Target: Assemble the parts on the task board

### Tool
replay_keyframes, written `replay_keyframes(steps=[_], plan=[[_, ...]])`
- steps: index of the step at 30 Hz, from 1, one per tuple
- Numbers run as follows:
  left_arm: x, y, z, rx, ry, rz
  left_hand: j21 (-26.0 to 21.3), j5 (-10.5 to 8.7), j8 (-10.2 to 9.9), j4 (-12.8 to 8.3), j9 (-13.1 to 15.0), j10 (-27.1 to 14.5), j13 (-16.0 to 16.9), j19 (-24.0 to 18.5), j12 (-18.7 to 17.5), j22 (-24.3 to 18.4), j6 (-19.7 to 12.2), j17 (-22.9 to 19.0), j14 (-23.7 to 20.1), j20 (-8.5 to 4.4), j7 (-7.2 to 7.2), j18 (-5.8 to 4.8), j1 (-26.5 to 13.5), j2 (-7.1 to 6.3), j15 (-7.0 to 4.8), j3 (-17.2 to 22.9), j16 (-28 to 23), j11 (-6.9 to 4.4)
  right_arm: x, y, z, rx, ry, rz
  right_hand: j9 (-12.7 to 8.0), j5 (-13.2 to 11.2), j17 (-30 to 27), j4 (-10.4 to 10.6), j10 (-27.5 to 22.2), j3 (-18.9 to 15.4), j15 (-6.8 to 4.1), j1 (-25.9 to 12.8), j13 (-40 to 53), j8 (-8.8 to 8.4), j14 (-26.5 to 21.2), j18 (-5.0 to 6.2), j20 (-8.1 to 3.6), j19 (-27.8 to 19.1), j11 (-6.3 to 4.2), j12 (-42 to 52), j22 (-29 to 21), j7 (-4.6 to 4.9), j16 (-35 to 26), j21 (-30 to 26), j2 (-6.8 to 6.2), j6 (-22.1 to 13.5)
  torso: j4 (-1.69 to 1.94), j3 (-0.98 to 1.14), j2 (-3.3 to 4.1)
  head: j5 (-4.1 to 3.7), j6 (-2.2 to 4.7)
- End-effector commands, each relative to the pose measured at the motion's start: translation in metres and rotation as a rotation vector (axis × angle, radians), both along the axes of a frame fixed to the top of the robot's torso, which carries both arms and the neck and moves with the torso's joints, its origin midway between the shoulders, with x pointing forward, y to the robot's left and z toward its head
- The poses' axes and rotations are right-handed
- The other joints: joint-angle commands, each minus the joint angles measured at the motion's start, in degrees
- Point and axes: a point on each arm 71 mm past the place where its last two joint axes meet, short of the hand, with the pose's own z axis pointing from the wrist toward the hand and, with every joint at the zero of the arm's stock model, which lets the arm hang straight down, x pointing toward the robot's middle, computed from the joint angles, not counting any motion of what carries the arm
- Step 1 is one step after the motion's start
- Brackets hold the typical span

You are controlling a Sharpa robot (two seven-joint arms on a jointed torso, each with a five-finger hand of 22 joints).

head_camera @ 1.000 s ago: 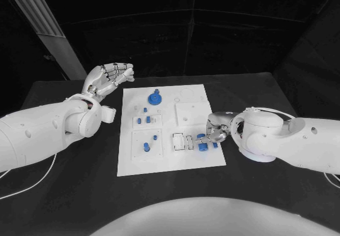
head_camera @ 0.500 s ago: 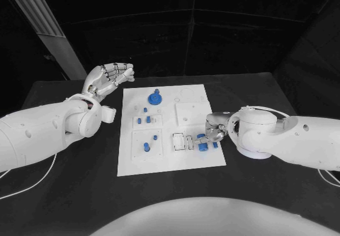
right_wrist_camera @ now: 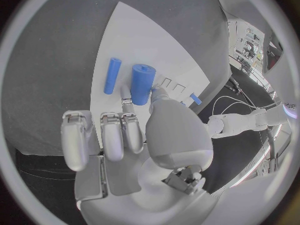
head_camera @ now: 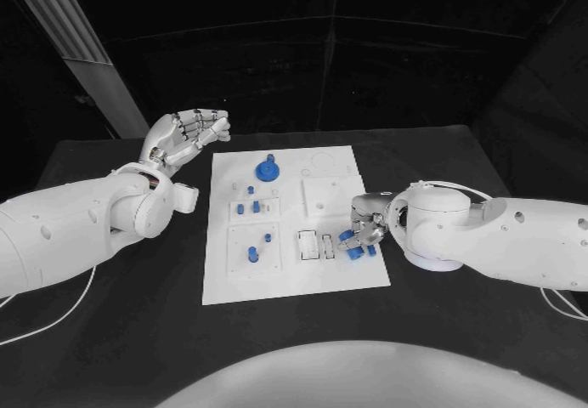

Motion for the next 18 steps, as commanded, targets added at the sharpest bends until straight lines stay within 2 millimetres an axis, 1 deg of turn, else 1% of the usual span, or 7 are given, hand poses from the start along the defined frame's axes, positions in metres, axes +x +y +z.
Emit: replay_keyframes(steps=[1,6,10,12,18], plan=[[-0.0030,-0.0012,0.0091,-0.046,-0.112,-0.030,-0.2,0.15,0.3,0.0,-0.1,-0.4,-0.1,0.3,0.1,-0.1,-0.4,-0.1,-0.4,0.00,5.18,-0.56,-0.1,0.56,0.00,-0.3,0.2,-0.11,-0.0033,-0.0005,-0.0065,-0.030,0.040,-0.004,-0.4,0.0,15.1,-0.1,6.1,0.9,0.43,1.2,15.1,0.03,6.1,-0.86,0.46,5.9,0.26,0.1,15.1,-0.20,0.1,0.2,-0.39,-0.3,0.06,0.00,0.01,-0.08,0.00],[-0.0030,-0.0009,0.0091,-0.046,-0.112,-0.029,-0.2,0.15,0.4,0.0,-0.1,-0.4,-0.1,0.3,0.2,-0.1,-0.4,-0.2,-0.4,0.00,5.18,-0.56,0.0,0.61,0.00,-0.3,0.2,-0.11,-0.0042,0.0009,-0.0064,-0.026,0.040,0.003,-0.4,0.0,15.1,-0.8,6.1,3.5,0.45,4.2,15.1,-0.02,6.1,-0.86,0.50,5.9,0.16,0.1,15.1,-0.33,0.1,0.2,-1.02,0.2,0.05,0.03,0.01,-0.07,0.00],[-0.0029,-0.0006,0.0090,-0.045,-0.111,-0.028,-0.2,0.15,0.4,0.0,-0.1,-0.4,-0.1,0.3,0.2,-0.1,-0.4,-0.2,-0.4,0.00,5.18,-0.56,0.0,0.61,0.00,-0.3,0.2,-0.11,-0.0043,0.0017,-0.0060,-0.016,0.036,0.006,-0.6,0.2,15.1,-2.4,6.1,6.3,0.37,7.5,15.1,-0.16,6.1,-0.86,0.46,5.9,-0.05,0.1,15.1,-0.58,0.1,0.2,-0.62,0.9,0.03,0.02,0.00,-0.06,0.00],[-0.0029,-0.0007,0.0090,-0.045,-0.111,-0.028,-0.2,0.15,0.4,0.0,-0.1,-0.4,-0.1,0.3,0.2,-0.1,-0.4,-0.2,-0.4,0.00,5.18,-0.56,0.0,0.61,0.00,-0.3,0.2,-0.11,-0.0042,0.0019,-0.0058,-0.010,0.032,0.006,-0.7,0.2,15.1,-3.0,6.1,7.2,0.33,8.5,15.1,-0.34,6.1,-0.86,0.42,5.9,-0.11,0.1,15.1,-0.64,0.1,0.2,-0.72,1.1,0.03,0.02,-0.01,-0.05,0.00],[-0.0028,-0.0009,0.0090,-0.045,-0.111,-0.029,-0.2,0.15,0.4,0.0,-0.1,-0.4,-0.1,0.3,0.2,-0.1,-0.4,-0.2,-0.4,0.00,5.18,-0.56,0.0,0.61,0.00,-0.3,0.2,-0.11,-0.0031,0.0018,-0.0043,0.021,0.011,0.003,-1.0,1.6,15.1,-4.5,6.1,9.5,0.29,10.7,15.1,-0.95,6.1,-0.86,0.36,5.9,-0.18,0.1,15.1,-0.74,0.1,0.2,-1.30,1.7,0.04,0.01,-0.04,-0.09,0.00]])
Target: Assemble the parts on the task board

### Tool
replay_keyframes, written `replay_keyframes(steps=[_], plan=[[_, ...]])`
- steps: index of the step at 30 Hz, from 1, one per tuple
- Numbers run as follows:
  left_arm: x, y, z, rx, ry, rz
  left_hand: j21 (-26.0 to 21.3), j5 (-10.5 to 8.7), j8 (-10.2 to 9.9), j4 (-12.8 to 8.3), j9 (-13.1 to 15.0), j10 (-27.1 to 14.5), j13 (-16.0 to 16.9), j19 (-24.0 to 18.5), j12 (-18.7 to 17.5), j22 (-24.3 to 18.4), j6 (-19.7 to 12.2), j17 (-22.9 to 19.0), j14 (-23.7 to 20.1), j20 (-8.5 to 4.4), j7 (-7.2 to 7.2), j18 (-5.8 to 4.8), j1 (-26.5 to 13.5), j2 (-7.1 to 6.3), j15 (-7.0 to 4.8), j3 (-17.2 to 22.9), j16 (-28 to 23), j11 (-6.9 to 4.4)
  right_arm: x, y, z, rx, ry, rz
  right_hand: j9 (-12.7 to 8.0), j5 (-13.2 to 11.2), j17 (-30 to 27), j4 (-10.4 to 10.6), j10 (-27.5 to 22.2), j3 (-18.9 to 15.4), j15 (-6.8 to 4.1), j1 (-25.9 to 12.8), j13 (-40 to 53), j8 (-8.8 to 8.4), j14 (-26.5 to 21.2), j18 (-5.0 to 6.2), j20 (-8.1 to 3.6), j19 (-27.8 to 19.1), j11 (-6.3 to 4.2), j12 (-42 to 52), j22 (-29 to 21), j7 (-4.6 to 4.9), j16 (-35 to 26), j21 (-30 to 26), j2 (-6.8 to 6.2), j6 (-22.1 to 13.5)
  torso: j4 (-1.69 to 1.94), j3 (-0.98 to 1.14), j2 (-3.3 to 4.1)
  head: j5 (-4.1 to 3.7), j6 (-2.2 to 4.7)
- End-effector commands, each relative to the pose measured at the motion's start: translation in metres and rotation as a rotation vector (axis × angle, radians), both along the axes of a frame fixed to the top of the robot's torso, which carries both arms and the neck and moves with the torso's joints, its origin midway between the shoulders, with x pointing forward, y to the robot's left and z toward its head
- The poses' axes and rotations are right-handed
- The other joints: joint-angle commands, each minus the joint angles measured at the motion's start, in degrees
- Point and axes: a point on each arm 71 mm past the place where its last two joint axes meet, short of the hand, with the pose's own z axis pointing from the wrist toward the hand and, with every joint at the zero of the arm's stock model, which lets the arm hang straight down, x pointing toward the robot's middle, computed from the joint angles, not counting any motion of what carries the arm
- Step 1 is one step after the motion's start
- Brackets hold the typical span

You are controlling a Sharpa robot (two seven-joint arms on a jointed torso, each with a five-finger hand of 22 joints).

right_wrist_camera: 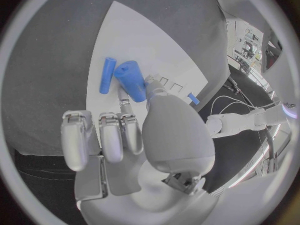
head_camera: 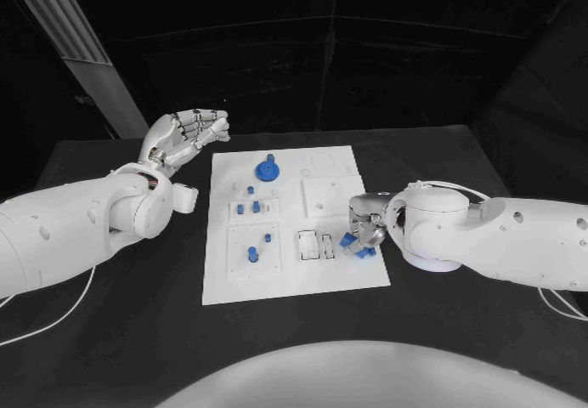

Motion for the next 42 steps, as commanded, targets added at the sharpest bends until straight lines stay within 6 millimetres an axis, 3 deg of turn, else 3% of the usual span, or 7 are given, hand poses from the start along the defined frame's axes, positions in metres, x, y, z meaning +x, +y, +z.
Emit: replay_keyframes(steps=[1,5,11,28,34,36,42], plan=[[-0.003,-0.002,0.009,-0.045,-0.111,-0.030,-0.2,0.15,0.4,0.0,-0.1,-0.4,-0.1,0.3,0.2,-0.1,-0.4,-0.1,-0.4,0.00,5.18,-0.57,0.0,0.61,0.00,-0.3,0.2,-0.11,-0.002,-0.002,-0.005,0.019,0.006,-0.007,-0.1,0.8,15.1,-0.4,6.1,1.1,0.31,1.4,15.1,-0.24,6.1,-0.86,0.36,5.9,-0.18,0.1,15.1,-0.06,0.1,0.2,0.57,0.5,-0.01,0.01,-0.03,0.01,0.00],[-0.003,-0.001,0.009,-0.045,-0.111,-0.029,-0.2,0.15,0.4,0.0,-0.1,-0.4,-0.1,0.3,0.2,-0.1,-0.4,-0.1,-0.4,0.00,5.18,-0.57,0.0,0.61,0.00,-0.3,0.2,-0.11,-0.001,-0.002,-0.003,0.067,-0.010,-0.016,-0.6,3.1,15.1,-1.4,6.1,2.9,0.28,2.4,15.1,-1.16,6.1,-0.86,0.34,5.9,-0.26,0.1,15.1,-0.19,0.1,0.2,0.83,1.2,-0.02,-0.01,0.01,0.04,0.00],[-0.003,-0.001,0.009,-0.045,-0.110,-0.029,-0.2,0.15,0.4,0.0,-0.1,-0.4,-0.1,0.3,0.2,-0.1,-0.4,-0.1,-0.4,0.00,5.18,-0.57,0.0,0.61,0.00,-0.3,0.2,-0.11,-0.001,-0.002,-0.001,0.168,-0.016,-0.042,-0.8,4.2,15.1,-2.3,6.1,4.3,0.03,2.7,15.1,-1.55,6.1,-0.86,0.19,5.9,-0.68,0.1,15.1,-0.74,0.1,0.2,1.00,3.3,-0.04,0.01,0.03,0.06,0.00],[-0.002,-0.001,0.009,-0.044,-0.108,-0.029,-0.3,0.15,0.5,0.0,-0.1,-0.5,-0.1,0.3,0.4,-0.1,-0.5,-0.2,-0.4,0.00,5.18,-0.57,0.1,0.78,0.00,-0.3,0.4,-0.12,-0.004,-0.007,0.000,0.492,0.091,-0.214,-1.2,4.6,15.1,-1.7,6.1,4.7,-0.63,0.1,15.1,-2.69,6.1,-0.86,-0.38,5.9,-1.43,0.1,15.1,-1.49,0.1,0.2,0.88,6.2,0.00,-0.01,-0.02,0.19,0.00],[-0.001,-0.002,0.008,-0.044,-0.107,-0.031,-0.3,0.15,0.5,0.0,-0.1,-0.5,-0.1,0.3,0.4,-0.1,-0.5,-0.2,-0.4,0.00,5.18,-0.57,0.1,0.78,0.00,-0.3,0.4,-0.12,-0.005,-0.010,0.005,0.584,0.107,-0.261,-1.3,4.7,15.1,-1.5,6.1,4.7,-0.73,-0.5,15.1,-2.96,6.1,-0.86,-0.49,5.9,-1.54,0.1,15.1,-1.62,0.1,0.2,1.10,6.6,0.07,-0.12,-0.11,0.16,0.00],[-0.001,-0.003,0.008,-0.044,-0.106,-0.032,-0.3,0.15,0.6,0.0,-0.1,-0.5,-0.1,0.3,0.4,-0.1,-0.5,-0.3,-0.5,0.00,5.17,-0.57,0.1,0.82,0.00,-0.3,0.5,-0.12,-0.004,-0.010,0.008,0.606,0.107,-0.271,-1.3,4.8,15.1,-1.5,6.1,4.7,-0.75,-0.5,15.1,-2.99,6.1,-0.86,-0.51,5.9,-1.56,0.1,15.1,-1.67,0.1,0.2,1.17,6.7,-0.04,-0.04,-0.08,0.29,0.00],[-0.001,-0.003,0.008,-0.044,-0.105,-0.033,-0.3,0.15,0.6,0.0,-0.1,-0.5,-0.1,0.3,0.4,-0.1,-0.5,-0.3,-0.5,0.00,5.17,-0.57,0.1,0.83,0.00,-0.3,0.5,-0.12,-0.003,-0.012,0.010,0.664,0.135,-0.311,-1.3,4.9,15.1,-1.5,6.1,4.7,-0.80,-0.6,15.1,-3.04,6.1,-0.86,-0.54,5.9,-1.62,0.1,15.1,-1.74,0.1,0.2,1.23,6.9,0.08,-0.03,-0.02,0.35,0.00]])
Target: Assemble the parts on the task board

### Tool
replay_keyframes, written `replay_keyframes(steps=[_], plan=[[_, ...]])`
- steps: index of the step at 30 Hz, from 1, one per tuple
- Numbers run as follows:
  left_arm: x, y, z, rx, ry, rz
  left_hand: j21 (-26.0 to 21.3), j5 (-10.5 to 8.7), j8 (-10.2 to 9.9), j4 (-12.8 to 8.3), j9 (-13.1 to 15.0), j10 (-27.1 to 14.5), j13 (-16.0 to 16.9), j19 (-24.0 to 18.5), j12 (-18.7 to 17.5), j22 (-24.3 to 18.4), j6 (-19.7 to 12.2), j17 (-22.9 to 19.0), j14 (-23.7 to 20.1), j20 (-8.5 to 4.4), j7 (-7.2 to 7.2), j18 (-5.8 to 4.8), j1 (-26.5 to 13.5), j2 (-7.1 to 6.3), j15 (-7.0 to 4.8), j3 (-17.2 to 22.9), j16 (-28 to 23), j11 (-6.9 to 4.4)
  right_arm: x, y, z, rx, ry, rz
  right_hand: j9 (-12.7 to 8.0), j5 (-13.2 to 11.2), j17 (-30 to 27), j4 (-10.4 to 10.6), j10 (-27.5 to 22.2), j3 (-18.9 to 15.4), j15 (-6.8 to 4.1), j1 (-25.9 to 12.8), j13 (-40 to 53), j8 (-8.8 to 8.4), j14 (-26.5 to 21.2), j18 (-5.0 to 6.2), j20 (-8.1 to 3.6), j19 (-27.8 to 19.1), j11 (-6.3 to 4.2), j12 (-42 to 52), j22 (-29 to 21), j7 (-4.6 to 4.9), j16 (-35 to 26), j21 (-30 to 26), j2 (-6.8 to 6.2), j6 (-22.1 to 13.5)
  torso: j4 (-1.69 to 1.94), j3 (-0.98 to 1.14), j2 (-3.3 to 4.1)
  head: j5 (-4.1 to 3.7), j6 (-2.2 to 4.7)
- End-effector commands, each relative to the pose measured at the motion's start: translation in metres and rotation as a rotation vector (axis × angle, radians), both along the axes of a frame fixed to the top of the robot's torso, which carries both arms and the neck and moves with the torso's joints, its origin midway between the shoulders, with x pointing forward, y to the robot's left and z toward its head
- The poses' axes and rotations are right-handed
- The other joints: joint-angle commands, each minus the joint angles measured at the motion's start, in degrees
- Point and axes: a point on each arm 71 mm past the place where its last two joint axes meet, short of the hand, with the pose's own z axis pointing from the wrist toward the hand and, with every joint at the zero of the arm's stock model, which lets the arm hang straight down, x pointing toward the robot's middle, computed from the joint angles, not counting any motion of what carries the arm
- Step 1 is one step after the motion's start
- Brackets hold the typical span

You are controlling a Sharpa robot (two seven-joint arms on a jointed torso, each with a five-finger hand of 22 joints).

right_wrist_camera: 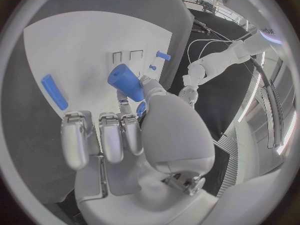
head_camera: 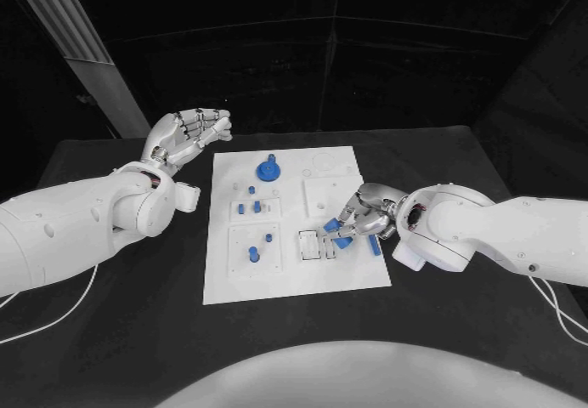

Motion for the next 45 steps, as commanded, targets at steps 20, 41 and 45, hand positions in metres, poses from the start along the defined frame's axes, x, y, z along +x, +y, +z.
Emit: replay_keyframes(steps=[20,41,45], plan=[[-0.003,-0.002,0.008,-0.044,-0.103,-0.031,-0.3,0.14,0.3,0.0,-0.1,-0.3,-0.1,0.3,0.3,-0.1,-0.5,-0.1,-0.5,0.00,5.17,-0.57,-0.1,0.64,0.00,-0.4,0.3,0.10,0.004,0.016,-0.015,0.168,0.261,-0.131,-0.2,-0.4,15.1,1.5,6.1,-1.1,-0.56,-3.1,15.1,-1.20,6.1,-0.85,-0.81,5.9,-0.35,0.1,15.1,-3.94,0.1,0.2,0.06,4.9,0.10,0.08,0.10,0.54,0.00],[-0.002,-0.002,0.008,-0.044,-0.102,-0.031,-0.3,0.14,0.3,0.0,-0.1,-0.3,-0.1,0.3,0.3,-0.1,-0.5,-0.2,-0.5,0.00,5.17,-0.58,0.0,0.67,0.00,-0.4,0.3,0.10,0.000,0.020,-0.019,0.120,0.335,-0.109,-0.5,-1.1,15.1,1.9,6.1,-1.7,-0.50,-3.9,15.1,-2.00,6.1,-0.85,-0.80,5.9,-0.20,0.1,15.1,-3.74,0.1,0.2,0.20,4.7,0.00,0.05,0.07,0.59,0.00],[-0.002,-0.002,0.008,-0.044,-0.102,-0.031,-0.3,0.14,0.3,0.0,-0.1,-0.3,-0.1,0.3,0.3,-0.1,-0.5,-0.2,-0.5,0.00,5.17,-0.58,0.0,0.67,0.00,-0.4,0.3,0.10,0.001,0.021,-0.020,0.119,0.336,-0.108,-0.5,-1.2,15.1,2.0,6.1,-1.8,-0.47,-4.1,15.1,-2.16,6.1,-0.85,-0.79,5.9,-0.15,0.1,15.1,-3.68,0.1,0.2,0.21,4.7,0.04,0.05,0.08,0.60,0.00]])
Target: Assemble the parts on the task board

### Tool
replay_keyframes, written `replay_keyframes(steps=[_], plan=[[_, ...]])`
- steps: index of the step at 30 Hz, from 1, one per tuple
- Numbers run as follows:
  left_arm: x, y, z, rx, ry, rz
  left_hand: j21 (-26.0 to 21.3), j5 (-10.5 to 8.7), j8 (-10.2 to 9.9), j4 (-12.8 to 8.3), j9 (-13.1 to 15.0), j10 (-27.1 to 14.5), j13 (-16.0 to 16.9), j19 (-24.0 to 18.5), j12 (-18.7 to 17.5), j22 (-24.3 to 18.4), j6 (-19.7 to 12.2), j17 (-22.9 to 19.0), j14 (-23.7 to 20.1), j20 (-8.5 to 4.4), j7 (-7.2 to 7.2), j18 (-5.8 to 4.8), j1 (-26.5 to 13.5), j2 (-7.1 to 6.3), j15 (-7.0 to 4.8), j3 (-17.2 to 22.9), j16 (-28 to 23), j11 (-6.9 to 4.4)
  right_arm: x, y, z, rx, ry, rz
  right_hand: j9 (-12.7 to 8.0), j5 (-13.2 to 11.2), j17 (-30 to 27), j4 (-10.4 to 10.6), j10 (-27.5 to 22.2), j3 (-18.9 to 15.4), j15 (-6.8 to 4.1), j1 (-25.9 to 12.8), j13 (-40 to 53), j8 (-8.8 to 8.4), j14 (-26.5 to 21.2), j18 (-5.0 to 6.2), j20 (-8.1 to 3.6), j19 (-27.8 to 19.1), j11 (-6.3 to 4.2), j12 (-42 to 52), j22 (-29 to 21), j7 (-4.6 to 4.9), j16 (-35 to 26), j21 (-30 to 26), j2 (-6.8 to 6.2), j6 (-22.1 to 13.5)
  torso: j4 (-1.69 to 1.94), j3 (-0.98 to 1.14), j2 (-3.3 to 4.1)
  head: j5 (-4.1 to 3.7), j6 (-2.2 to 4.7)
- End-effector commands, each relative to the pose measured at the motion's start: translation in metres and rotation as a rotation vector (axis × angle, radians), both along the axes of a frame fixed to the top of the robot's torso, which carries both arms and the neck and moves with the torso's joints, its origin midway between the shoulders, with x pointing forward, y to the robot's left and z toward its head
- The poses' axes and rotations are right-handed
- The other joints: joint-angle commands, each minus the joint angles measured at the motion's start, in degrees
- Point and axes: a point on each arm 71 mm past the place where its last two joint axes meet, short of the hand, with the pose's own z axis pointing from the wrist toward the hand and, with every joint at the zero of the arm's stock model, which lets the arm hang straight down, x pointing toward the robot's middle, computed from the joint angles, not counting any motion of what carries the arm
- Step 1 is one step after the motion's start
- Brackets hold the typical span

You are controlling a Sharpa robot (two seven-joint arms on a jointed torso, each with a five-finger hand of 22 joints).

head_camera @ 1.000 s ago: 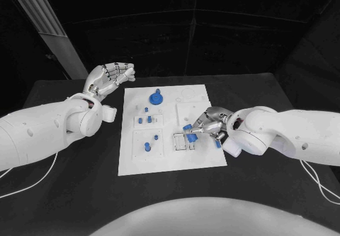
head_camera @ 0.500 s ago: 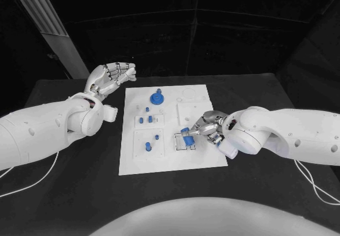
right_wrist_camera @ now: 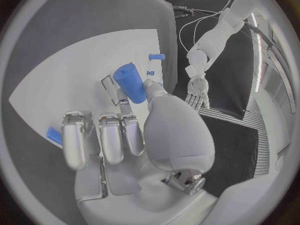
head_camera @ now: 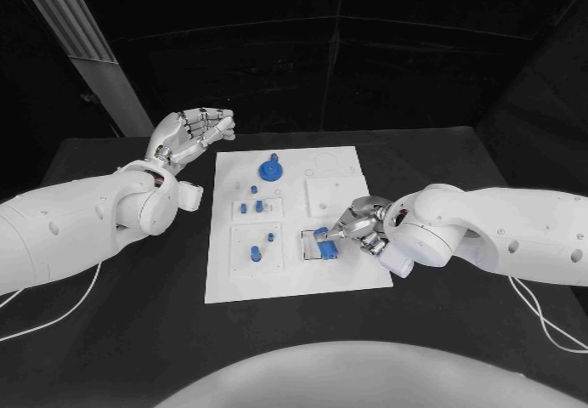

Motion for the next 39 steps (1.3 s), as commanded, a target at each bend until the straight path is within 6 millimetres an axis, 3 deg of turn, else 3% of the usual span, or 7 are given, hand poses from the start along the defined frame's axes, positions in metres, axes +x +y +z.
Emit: replay_keyframes(steps=[1,28,39], plan=[[-0.0024,-0.0016,0.0084,-0.043,-0.103,-0.029,-0.3,0.14,0.3,0.0,-0.1,-0.3,-0.1,0.3,0.3,-0.1,-0.5,-0.1,-0.5,0.00,5.17,-0.58,0.0,0.67,0.00,-0.4,0.4,0.10,-0.0008,0.0017,-0.0006,-0.004,0.021,0.013,0.0,-0.2,15.1,0.1,6.1,-0.3,-0.27,-0.8,15.1,-0.39,5.8,-0.86,-0.36,5.9,-0.16,0.1,15.1,-3.76,0.1,0.2,0.08,4.1,0.09,0.01,0.04,-0.02,0.00],[-0.0032,-0.0004,0.0085,-0.043,-0.102,-0.027,-0.3,0.14,0.5,0.0,-0.1,-0.4,-0.1,0.3,0.5,-0.1,-0.6,-0.3,-0.5,0.00,5.17,-0.58,0.1,0.74,-0.01,-0.5,0.5,0.09,0.0013,0.0081,-0.0028,-0.034,0.022,0.040,-0.3,-4.3,15.1,0.3,6.1,-3.2,-0.01,-2.1,15.1,-1.79,5.8,-0.86,-0.15,5.9,0.20,0.1,15.1,-3.37,0.1,0.2,-1.14,4.4,0.05,0.01,-0.01,0.16,0.00],[-0.0031,-0.0009,0.0085,-0.043,-0.101,-0.028,-0.3,0.14,0.5,0.0,-0.1,-0.4,-0.1,0.3,0.5,-0.1,-0.6,-0.3,-0.5,0.00,5.17,-0.58,0.1,0.74,-0.01,-0.5,0.5,0.09,0.0019,0.0080,-0.0029,-0.053,0.013,0.048,-0.3,-5.1,15.1,0.4,6.1,-3.6,0.04,-2.2,15.1,-2.02,5.8,-0.86,-0.09,5.9,0.23,0.1,15.1,-3.33,0.1,0.2,-0.89,4.4,0.07,0.04,0.04,0.14,0.00]])
